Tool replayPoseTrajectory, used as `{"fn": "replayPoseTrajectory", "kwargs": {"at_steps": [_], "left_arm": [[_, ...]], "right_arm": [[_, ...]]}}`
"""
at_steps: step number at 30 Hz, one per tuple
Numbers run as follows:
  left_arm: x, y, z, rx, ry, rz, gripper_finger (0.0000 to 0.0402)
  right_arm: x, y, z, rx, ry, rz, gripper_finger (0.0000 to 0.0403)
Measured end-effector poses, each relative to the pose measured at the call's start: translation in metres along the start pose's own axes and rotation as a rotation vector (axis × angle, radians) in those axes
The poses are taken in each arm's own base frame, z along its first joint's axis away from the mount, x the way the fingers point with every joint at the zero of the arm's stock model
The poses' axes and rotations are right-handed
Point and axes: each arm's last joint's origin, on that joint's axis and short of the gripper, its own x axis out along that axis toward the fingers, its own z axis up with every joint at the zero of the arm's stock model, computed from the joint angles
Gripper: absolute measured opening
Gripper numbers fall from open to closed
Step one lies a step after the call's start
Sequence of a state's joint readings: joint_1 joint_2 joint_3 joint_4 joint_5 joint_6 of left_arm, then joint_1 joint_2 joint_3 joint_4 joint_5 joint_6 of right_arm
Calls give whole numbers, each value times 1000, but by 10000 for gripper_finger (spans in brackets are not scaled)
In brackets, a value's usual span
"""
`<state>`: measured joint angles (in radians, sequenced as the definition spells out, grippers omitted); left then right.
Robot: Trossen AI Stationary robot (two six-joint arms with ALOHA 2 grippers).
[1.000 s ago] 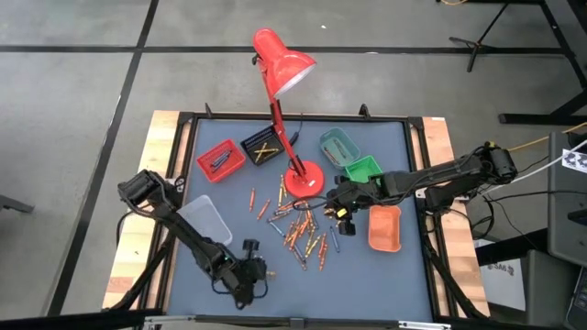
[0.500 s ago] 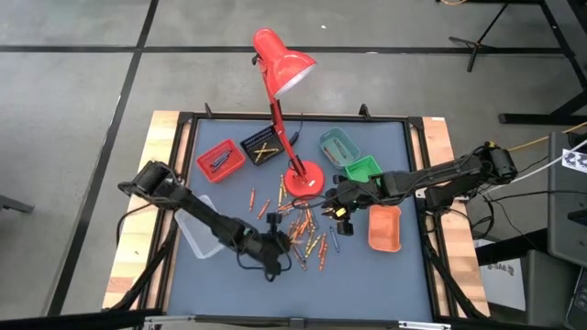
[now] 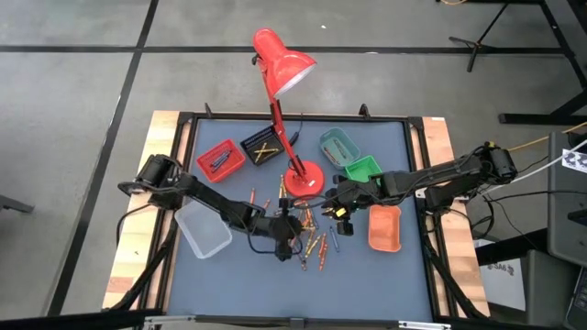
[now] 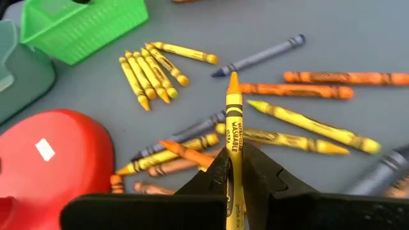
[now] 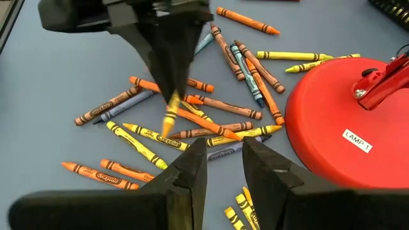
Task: Sort crayons
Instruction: Put the yellow crayon into the middle right green bin
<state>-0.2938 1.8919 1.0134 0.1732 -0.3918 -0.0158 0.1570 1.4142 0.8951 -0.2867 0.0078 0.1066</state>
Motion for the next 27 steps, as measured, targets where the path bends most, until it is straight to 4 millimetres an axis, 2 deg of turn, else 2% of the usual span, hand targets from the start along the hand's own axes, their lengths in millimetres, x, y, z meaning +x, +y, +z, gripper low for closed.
{"fn": "replayPoseTrajectory", "kwargs": {"at_steps": [12,27], "left_arm": [[10,33,12,-99,-101,69,9],[9,35,21,-134,-192,58,9]], "right_arm": [[0,0,0,0,-1,0,99],[0,0,0,-6,0,0,99]]}}
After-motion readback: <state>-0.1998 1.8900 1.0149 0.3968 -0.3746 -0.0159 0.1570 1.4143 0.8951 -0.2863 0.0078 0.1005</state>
